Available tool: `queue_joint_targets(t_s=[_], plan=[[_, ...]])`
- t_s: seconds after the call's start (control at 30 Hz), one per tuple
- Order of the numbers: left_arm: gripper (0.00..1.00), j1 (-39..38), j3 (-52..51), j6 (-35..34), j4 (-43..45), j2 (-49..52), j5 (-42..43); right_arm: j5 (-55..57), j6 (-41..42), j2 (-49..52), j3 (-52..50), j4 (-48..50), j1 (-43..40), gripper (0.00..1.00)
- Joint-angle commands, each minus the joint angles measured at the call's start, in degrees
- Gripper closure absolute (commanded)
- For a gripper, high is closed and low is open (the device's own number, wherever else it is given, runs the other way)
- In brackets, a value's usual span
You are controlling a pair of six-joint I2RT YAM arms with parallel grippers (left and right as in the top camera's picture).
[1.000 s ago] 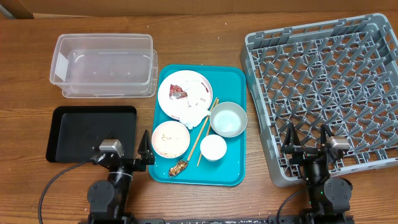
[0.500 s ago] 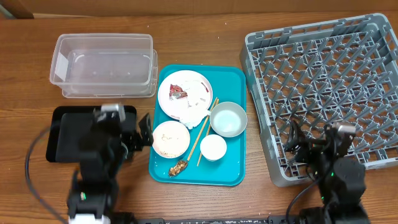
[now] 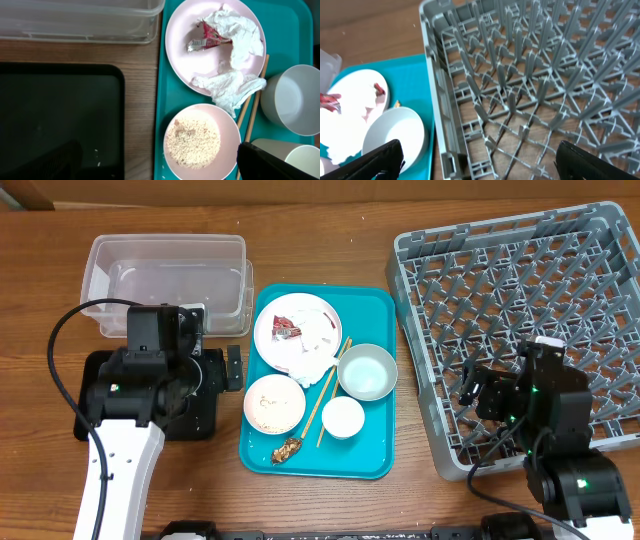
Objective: Sort waste into correct bins and load items into the dishwasher
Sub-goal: 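Reach the left gripper to the white plate and grasp the tissue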
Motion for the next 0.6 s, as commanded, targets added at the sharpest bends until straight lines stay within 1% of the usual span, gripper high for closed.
queue_joint_targets(t_s=[0.0, 0.1, 0.2, 0.27, 0.4, 0.47, 0.57], plan=[[0.00, -0.1, 1.5, 1.2, 1.3, 0.8, 3.4, -1.3, 0.1, 0.3, 1.5, -0.1, -0.2, 0.00], [0.00, -0.2, 1.5, 1.3, 7.0, 0.9, 6.3, -1.5, 0.1, 0.3, 1.5, -0.1, -0.2, 0.00], [0.00, -1.4, 1.5, 1.3, 13.4, 1.8, 6.4, -1.5, 0.1, 0.3, 1.5, -0.1, -0.2, 0.00], [0.02, -3.1, 1.5, 1.5, 17.6, 3.1, 6.3, -1.5, 0.1, 0.3, 1.5, -0.1, -0.2, 0.00], [0.03, -8.8, 2.4, 6.3, 24.7, 8.1, 1.4, -1.5, 0.1, 0.3, 1.5, -0.1, -0.2, 0.00], [0.01, -11.5, 2.6, 9.4, 27.6, 11.2, -1.3, -1.5, 0.1, 0.3, 1.5, -0.2, -0.2, 0.00], [0.01, -15.0, 2.6, 12.7, 31.2, 16.4, -2.7, -1.5, 0.1, 0.3, 1.5, -0.6, -0.2, 0.00]])
